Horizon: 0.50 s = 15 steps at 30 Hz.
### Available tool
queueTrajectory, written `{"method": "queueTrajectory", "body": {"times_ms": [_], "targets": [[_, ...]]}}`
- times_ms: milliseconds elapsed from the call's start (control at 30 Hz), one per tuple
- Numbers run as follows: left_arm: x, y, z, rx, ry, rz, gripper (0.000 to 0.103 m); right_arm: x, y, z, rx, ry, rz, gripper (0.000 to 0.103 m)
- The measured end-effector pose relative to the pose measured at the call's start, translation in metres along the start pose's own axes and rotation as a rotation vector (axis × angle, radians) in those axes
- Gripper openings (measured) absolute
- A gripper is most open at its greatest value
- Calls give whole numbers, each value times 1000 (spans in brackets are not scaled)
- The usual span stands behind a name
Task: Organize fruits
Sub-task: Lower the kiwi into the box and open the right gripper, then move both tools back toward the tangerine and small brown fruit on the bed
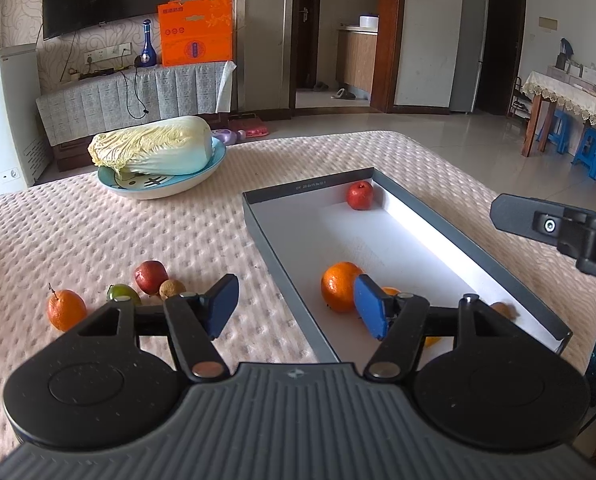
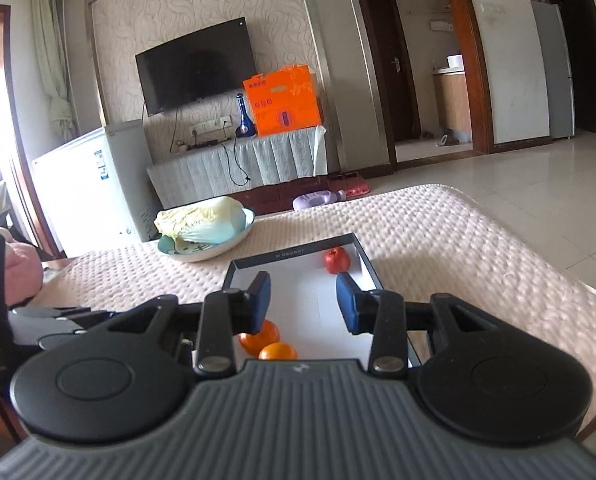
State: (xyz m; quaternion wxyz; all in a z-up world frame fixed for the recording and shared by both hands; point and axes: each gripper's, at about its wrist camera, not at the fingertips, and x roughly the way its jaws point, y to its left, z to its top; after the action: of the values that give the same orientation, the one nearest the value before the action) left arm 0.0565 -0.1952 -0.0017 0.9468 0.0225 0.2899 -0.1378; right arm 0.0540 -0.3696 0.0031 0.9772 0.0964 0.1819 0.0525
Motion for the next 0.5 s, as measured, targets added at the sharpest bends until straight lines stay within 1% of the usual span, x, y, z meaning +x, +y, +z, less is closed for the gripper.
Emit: {"method": "queueTrajectory", "body": {"times_ms": [267,500], "targets": [[-2,11,0,-10,0,19,70,2,14,-1,-22,11,32,39],[-5,31,-1,-37,3,45,70,9,34,-5,-54,31,63,39]]}}
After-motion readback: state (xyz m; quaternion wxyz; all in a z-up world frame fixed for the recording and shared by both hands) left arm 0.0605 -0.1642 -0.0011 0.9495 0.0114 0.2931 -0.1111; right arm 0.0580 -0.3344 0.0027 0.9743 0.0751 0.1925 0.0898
